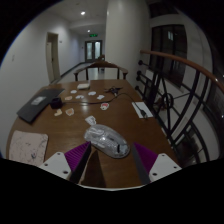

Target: Arrange mouse

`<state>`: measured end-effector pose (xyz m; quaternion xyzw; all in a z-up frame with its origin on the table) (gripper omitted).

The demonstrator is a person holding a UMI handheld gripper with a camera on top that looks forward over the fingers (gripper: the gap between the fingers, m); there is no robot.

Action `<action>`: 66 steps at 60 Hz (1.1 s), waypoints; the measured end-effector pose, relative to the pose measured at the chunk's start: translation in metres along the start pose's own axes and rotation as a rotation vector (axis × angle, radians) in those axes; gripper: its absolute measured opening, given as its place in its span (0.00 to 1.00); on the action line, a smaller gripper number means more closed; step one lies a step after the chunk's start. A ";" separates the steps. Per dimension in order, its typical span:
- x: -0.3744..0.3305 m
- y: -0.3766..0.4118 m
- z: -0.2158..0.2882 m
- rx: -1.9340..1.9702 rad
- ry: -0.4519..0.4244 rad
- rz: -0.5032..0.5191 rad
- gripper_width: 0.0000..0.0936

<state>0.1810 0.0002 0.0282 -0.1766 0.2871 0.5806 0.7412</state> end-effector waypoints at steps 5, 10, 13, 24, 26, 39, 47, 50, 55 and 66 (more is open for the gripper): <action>0.008 0.004 -0.004 0.029 0.024 0.026 0.90; 0.011 0.003 0.002 -0.025 0.019 0.020 0.90; 0.015 0.005 0.005 -0.034 0.023 0.022 0.91; 0.038 0.005 0.019 -0.040 0.038 0.034 0.89; 0.043 0.003 0.020 -0.026 0.041 0.040 0.89; 0.072 -0.008 0.040 0.049 0.012 0.084 0.86; 0.077 -0.015 0.043 0.067 -0.022 0.019 0.52; 0.079 -0.017 0.043 0.104 -0.018 0.012 0.48; 0.064 -0.019 0.041 0.097 0.005 -0.058 0.44; -0.051 0.052 0.073 0.085 -0.131 -0.098 0.43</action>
Point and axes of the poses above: the point between the fingertips, and its own axes, seen from behind it with the camera up: y to the left, z up, x forward, the way the camera looks, the point moved 4 cm from there along -x, backward, against the way the camera looks, and after that the axes turned 9 degrees about x, right-handed, at the moved point
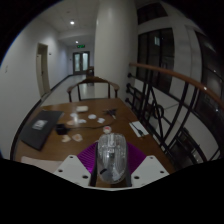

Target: Arrange mouse

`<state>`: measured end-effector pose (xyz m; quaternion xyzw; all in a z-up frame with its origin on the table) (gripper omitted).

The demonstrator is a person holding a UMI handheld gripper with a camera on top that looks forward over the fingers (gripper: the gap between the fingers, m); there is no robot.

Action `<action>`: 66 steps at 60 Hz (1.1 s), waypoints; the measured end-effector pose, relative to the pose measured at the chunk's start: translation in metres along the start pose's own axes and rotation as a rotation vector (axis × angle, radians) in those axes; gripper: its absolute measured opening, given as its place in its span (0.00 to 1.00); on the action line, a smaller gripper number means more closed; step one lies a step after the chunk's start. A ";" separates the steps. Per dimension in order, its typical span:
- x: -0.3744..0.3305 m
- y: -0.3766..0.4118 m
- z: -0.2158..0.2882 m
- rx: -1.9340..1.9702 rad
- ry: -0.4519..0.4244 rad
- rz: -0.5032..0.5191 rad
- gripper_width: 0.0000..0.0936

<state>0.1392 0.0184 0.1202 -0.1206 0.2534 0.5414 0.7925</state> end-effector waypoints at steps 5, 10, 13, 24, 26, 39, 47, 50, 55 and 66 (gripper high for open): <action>-0.054 0.057 0.002 -0.021 -0.030 0.051 0.43; -0.103 0.128 -0.025 -0.007 -0.033 0.156 0.43; -0.115 0.160 -0.046 -0.016 -0.016 0.213 0.43; -0.114 0.221 -0.146 -0.111 0.113 0.255 0.43; -0.111 0.222 -0.156 -0.132 0.121 0.245 0.43; -0.086 0.221 -0.194 -0.186 0.131 0.186 0.43; -0.085 0.224 -0.195 -0.180 0.118 0.196 0.50; -0.088 0.224 -0.197 -0.176 0.134 0.201 0.57; -0.116 0.230 -0.193 -0.157 0.126 0.250 0.83; -0.204 0.220 -0.191 -0.150 0.055 0.211 0.89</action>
Point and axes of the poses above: the point between the fingertips, and its own axes, seen from behind it with the camera up: y to the left, z up, x forward, the way the camera looks, the point moved 4 cm from there along -x, backward, against the way the camera looks, and after that the axes turned 9 degrees about x, right-handed, at the moved point
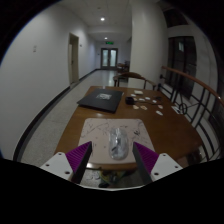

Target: Arrange mouse

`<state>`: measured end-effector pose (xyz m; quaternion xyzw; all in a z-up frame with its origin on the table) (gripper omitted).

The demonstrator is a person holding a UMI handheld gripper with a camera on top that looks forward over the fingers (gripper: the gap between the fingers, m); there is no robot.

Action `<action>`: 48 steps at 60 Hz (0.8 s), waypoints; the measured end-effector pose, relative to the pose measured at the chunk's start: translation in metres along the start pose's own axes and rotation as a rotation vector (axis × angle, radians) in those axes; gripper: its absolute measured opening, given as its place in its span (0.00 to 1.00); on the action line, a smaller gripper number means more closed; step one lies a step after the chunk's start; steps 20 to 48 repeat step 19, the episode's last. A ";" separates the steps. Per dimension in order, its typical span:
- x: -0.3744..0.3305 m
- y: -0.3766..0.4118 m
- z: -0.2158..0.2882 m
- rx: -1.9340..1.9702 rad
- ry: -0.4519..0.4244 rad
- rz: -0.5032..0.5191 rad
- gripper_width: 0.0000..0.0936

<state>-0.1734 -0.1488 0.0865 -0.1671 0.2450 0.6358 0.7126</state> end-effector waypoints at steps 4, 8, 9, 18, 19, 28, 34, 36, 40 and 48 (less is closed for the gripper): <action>-0.030 0.003 -0.013 0.008 -0.013 -0.024 0.90; -0.057 0.016 -0.030 0.022 0.000 -0.008 0.91; -0.063 0.019 -0.035 0.027 0.000 -0.003 0.91; -0.087 0.054 -0.055 -0.006 -0.008 0.066 0.91; -0.087 0.056 -0.056 -0.014 -0.008 0.065 0.90; -0.087 0.056 -0.056 -0.014 -0.008 0.065 0.90; -0.087 0.056 -0.056 -0.014 -0.008 0.065 0.90; -0.087 0.056 -0.056 -0.014 -0.008 0.065 0.90; -0.087 0.056 -0.056 -0.014 -0.008 0.065 0.90; -0.087 0.056 -0.056 -0.014 -0.008 0.065 0.90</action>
Point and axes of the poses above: the point between the fingertips, and its own axes, seen from behind it with the camera up: y to the left, z up, x forward, the way the camera looks, the point moved 4 cm from there along -x, backward, against the way the camera looks, and after that the axes turned 9 degrees about x, right-handed, at the moved point
